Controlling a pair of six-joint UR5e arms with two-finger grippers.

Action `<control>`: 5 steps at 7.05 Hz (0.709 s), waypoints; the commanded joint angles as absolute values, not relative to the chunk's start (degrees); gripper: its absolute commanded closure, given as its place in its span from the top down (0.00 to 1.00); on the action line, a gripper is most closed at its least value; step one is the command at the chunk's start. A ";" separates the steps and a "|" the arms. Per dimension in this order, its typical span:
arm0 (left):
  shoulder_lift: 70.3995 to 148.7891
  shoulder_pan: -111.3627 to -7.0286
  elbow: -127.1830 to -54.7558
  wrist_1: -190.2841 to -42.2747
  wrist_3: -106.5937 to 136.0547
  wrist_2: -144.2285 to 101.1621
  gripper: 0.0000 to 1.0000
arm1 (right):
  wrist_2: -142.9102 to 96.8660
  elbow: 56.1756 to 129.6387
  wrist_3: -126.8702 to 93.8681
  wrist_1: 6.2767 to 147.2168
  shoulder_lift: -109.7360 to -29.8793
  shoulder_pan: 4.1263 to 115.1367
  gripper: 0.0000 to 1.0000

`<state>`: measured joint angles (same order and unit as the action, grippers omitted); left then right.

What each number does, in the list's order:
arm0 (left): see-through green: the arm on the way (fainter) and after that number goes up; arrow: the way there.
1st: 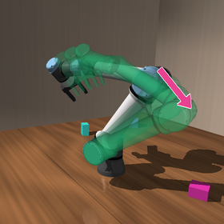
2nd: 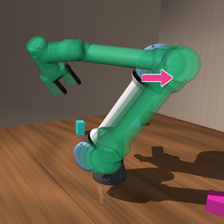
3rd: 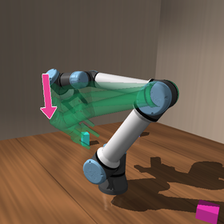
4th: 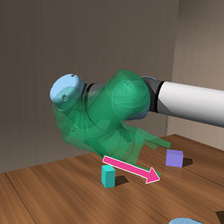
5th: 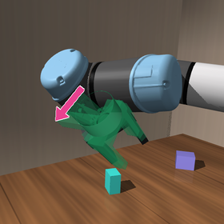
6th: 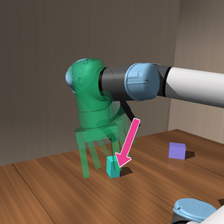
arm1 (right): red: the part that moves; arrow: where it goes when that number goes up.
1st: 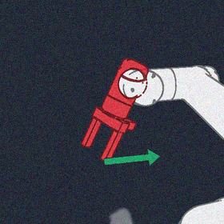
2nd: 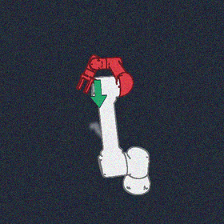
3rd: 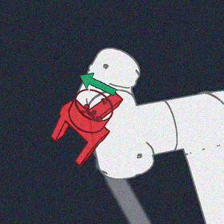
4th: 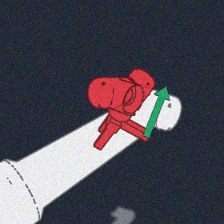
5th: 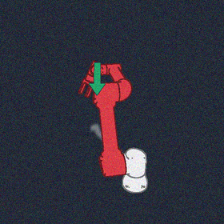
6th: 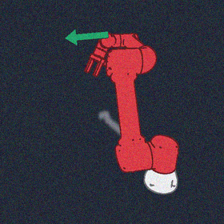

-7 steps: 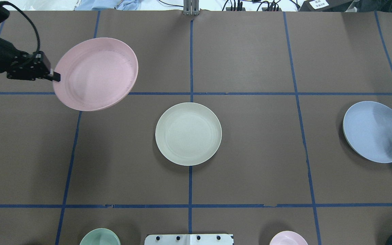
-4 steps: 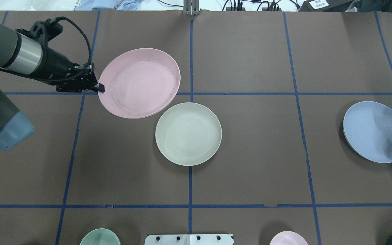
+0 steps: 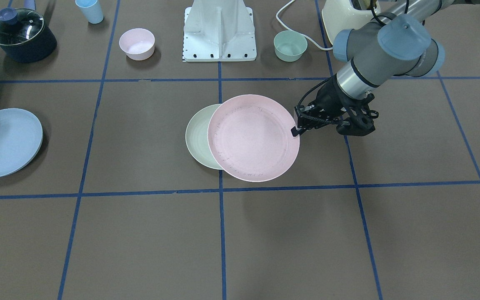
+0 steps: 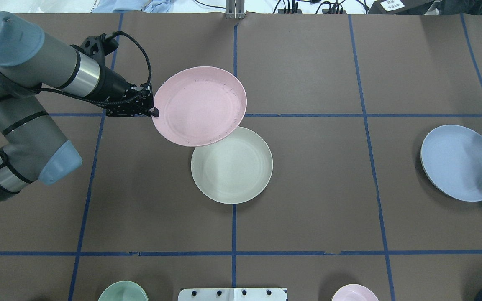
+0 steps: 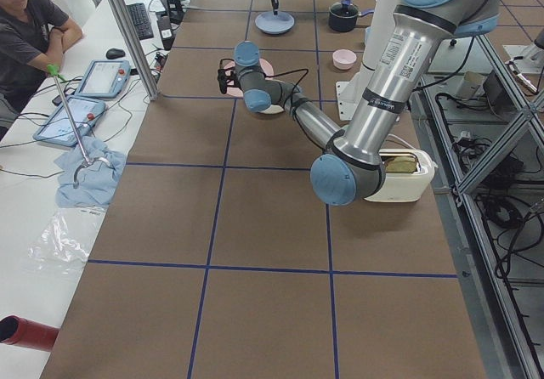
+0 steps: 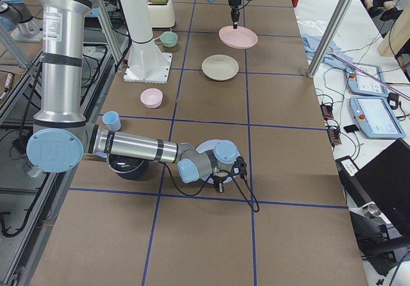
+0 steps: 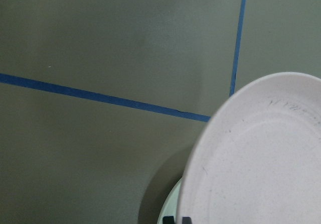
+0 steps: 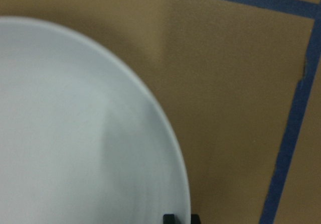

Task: Stack three plates with pink and blue
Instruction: 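Lift the pink plate with the left gripper and carry it over the cream plate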

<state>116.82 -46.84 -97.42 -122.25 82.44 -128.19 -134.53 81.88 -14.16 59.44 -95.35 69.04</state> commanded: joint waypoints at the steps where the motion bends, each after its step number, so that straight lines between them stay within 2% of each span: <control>1: 118.65 -43.09 -96.06 -122.43 85.94 -125.62 0.00 | -138.83 83.92 -14.24 59.33 -96.41 69.34 0.00; 5: 119.45 -36.49 -93.52 -123.57 87.54 -121.82 0.00 | -154.15 86.84 -16.51 56.51 -96.86 78.92 0.00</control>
